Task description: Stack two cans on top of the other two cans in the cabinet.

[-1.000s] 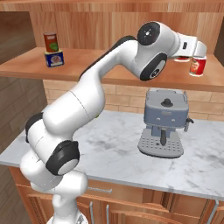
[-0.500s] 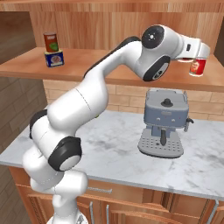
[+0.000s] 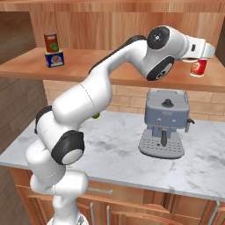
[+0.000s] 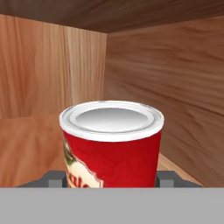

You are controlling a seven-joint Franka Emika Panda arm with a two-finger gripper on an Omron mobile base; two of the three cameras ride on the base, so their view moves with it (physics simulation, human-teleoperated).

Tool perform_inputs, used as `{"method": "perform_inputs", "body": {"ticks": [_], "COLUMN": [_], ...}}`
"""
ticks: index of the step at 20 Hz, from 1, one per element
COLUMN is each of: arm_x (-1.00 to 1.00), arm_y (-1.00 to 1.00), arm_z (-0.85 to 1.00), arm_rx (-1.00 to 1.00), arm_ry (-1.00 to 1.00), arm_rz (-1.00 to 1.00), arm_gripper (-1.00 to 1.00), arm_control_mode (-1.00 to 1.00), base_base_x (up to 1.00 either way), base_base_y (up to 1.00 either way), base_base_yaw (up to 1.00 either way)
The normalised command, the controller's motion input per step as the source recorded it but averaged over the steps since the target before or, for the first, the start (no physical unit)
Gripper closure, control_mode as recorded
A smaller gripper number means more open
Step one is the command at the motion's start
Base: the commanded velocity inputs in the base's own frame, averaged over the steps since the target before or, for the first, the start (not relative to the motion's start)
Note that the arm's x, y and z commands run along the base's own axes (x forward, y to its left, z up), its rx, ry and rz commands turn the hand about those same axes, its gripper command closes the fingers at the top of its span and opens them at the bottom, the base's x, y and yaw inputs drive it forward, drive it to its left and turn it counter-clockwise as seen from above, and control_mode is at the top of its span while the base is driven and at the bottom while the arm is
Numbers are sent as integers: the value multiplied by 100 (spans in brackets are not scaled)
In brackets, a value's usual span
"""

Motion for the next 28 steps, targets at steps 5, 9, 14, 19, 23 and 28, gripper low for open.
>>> {"method": "perform_inputs", "body": {"ticks": [5, 9, 14, 19, 23, 28], "arm_x": [2, 6, 9, 13, 10, 9], "arm_y": [-10, -6, 0, -2, -9, -12], "arm_z": [3, 2, 0, 1, 4, 3], "arm_rx": [2, 2, 3, 1, 0, 0], "arm_ry": [0, 0, 0, 0, -1, -5], "arm_rz": [0, 0, 0, 0, 0, 0], "arm_gripper": [100, 100, 100, 100, 100, 100], "arm_control_mode": [-100, -100, -100, -100, -100, -100], "base_base_x": [0, 0, 0, 0, 0, 0], "base_base_y": [0, 0, 0, 0, 0, 0], "base_base_yaw": [0, 0, 0, 0, 0, 0]}}
